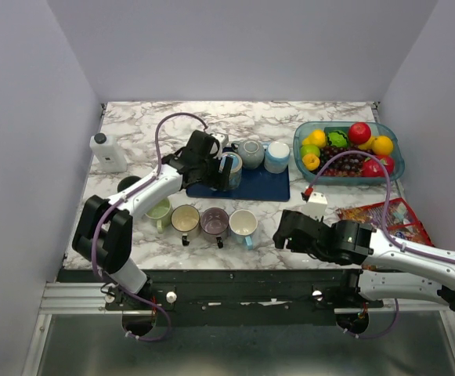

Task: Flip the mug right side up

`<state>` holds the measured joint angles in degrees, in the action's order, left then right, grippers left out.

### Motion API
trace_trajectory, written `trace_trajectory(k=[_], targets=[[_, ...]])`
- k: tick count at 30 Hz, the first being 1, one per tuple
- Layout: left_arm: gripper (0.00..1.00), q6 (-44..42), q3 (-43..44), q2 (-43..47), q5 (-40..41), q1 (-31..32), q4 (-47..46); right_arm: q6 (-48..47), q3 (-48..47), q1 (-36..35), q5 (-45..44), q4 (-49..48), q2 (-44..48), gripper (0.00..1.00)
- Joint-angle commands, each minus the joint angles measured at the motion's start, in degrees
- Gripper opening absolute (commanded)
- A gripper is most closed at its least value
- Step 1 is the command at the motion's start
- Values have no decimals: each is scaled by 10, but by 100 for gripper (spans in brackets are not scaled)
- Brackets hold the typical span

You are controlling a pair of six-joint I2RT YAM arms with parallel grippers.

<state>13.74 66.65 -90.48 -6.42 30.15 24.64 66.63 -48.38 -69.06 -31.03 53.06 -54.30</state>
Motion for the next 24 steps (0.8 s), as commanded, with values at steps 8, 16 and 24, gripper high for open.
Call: trace_trajectory(k=[8, 16, 24], targets=[[89, -105, 83, -87, 46, 11, 38, 15, 18, -2, -15, 0, 23, 74], [69, -135, 138, -137, 28, 13, 84, 24, 22, -2, -20, 9, 30, 74], [59, -171, 143, -150, 24, 17, 102, 25, 20, -2, -23, 10, 23, 74]])
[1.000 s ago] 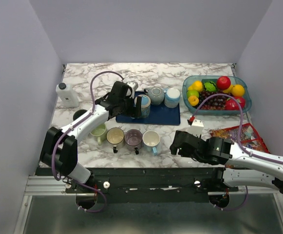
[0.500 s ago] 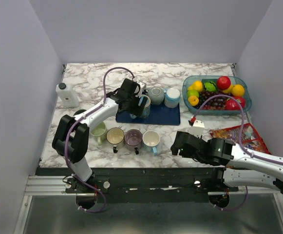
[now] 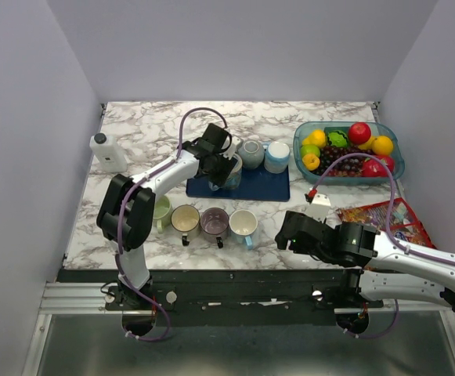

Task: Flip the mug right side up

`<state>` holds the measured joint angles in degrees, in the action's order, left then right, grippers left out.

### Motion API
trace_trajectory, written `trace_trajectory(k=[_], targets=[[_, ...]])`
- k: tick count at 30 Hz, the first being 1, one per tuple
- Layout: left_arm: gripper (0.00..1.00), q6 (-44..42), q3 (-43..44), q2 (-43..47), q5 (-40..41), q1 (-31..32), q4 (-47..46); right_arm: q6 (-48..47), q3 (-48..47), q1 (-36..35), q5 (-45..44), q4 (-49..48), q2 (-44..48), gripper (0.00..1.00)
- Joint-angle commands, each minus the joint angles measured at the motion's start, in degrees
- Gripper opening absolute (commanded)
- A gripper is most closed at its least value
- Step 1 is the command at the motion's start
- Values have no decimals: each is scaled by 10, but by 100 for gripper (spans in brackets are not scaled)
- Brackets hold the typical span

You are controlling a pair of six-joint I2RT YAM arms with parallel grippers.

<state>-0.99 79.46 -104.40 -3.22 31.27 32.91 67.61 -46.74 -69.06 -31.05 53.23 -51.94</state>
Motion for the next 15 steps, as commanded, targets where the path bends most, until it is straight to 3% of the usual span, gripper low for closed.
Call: trace_trajectory(k=[1, 9, 12, 13, 15], targets=[[55, -23, 15, -13, -10, 6, 18, 15, 2, -3, -23, 7, -2, 74], [25, -18, 19, -29, 4, 6, 15, 12, 0, -3, -24, 8, -5, 74], [10, -16, 19, -28, 7, 6, 9, 11, 0, -2, -24, 8, -5, 74], [0, -14, 19, -27, 9, 6, 8, 11, 1, -2, -24, 7, -5, 74], [0, -2, 19, -27, 28, 6, 6, 11, 1, -3, -24, 6, -7, 74]])
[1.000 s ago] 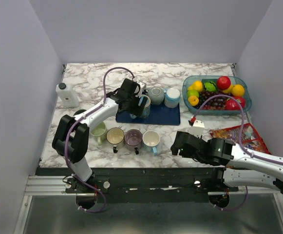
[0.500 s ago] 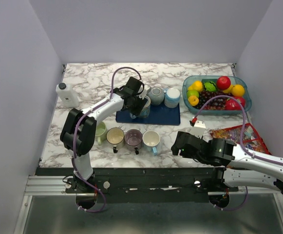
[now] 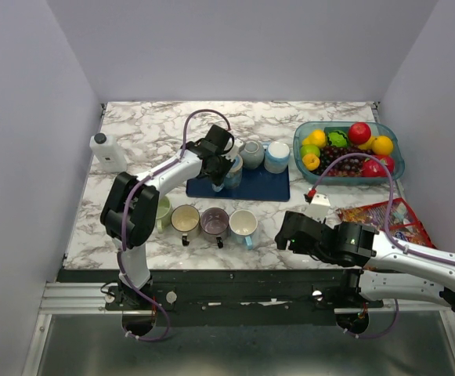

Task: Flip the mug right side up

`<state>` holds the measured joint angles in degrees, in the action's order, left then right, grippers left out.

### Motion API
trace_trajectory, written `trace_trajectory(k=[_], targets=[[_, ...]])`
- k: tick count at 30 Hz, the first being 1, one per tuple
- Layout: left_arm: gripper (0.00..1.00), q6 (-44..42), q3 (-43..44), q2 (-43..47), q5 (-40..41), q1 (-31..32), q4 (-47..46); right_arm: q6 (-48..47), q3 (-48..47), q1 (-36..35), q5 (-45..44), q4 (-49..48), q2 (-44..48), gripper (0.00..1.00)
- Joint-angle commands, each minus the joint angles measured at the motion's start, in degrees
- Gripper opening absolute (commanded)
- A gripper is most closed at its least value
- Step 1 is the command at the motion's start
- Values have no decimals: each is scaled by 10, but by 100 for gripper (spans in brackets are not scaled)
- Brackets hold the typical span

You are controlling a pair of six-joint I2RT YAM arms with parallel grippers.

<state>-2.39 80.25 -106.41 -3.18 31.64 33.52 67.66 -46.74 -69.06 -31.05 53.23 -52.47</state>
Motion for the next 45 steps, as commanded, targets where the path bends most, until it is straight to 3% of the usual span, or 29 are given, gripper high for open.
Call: trace_trajectory(k=[1, 5, 10, 14, 21, 28, 37, 45], targets=[[0, 18, 11, -4, 27, 3, -2, 11, 0, -2, -23, 6, -2, 74], [0, 91, 9, 4, 99, -2, -14, 4, -1, -3, -21, -3, -2, 74], [0, 166, 7, 40, 71, -22, -28, -20, -9, -2, -9, -21, -14, 78], [0, 218, 11, 88, 12, -38, -45, -34, -23, -2, -4, -27, -22, 100], [0, 293, 5, 198, -74, -63, -87, -92, -51, -3, -2, -95, 8, 100], [0, 399, -14, 297, -182, -64, -150, -164, -85, -2, 20, -230, 25, 100], [0, 555, -73, 362, -307, -62, -347, -224, -76, -2, 62, -482, 40, 100], [0, 645, -100, 401, -343, -41, -462, -237, -97, 8, 63, -544, 23, 100]])
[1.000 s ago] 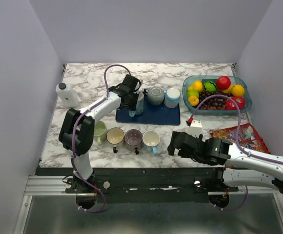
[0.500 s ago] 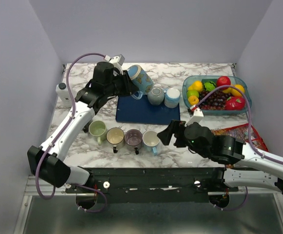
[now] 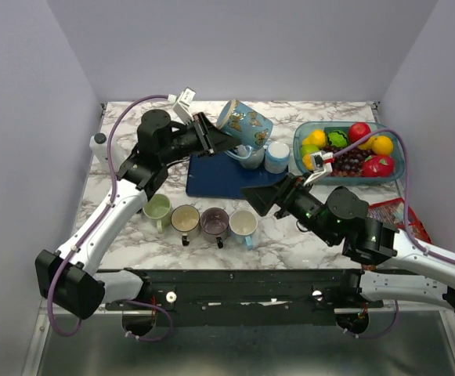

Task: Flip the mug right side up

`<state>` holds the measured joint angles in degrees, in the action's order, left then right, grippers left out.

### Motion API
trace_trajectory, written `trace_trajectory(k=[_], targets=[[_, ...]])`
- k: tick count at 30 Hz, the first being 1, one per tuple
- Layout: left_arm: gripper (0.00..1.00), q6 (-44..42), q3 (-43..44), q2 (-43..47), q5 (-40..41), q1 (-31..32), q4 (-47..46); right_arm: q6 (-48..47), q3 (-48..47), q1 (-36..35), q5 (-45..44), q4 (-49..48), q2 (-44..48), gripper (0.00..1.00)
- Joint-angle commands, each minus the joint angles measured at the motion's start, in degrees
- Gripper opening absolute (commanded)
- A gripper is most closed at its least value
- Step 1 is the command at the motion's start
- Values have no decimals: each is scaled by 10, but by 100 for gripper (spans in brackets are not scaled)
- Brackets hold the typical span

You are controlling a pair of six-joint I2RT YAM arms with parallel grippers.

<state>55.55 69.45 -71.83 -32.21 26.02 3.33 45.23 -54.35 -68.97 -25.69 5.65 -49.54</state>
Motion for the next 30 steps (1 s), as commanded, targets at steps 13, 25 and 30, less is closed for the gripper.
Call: trace_trajectory(k=[13, 25, 30], targets=[[0, 71, 5, 86, -58, 54, -175, 0, -16, 66, 70, -186, -24, 83], [0, 109, -33, 112, -62, 71, -242, 32, 6, 104, 133, -269, -52, 59], [0, 112, -36, 113, -65, 76, -250, 26, 42, 115, 158, -339, -55, 49]])
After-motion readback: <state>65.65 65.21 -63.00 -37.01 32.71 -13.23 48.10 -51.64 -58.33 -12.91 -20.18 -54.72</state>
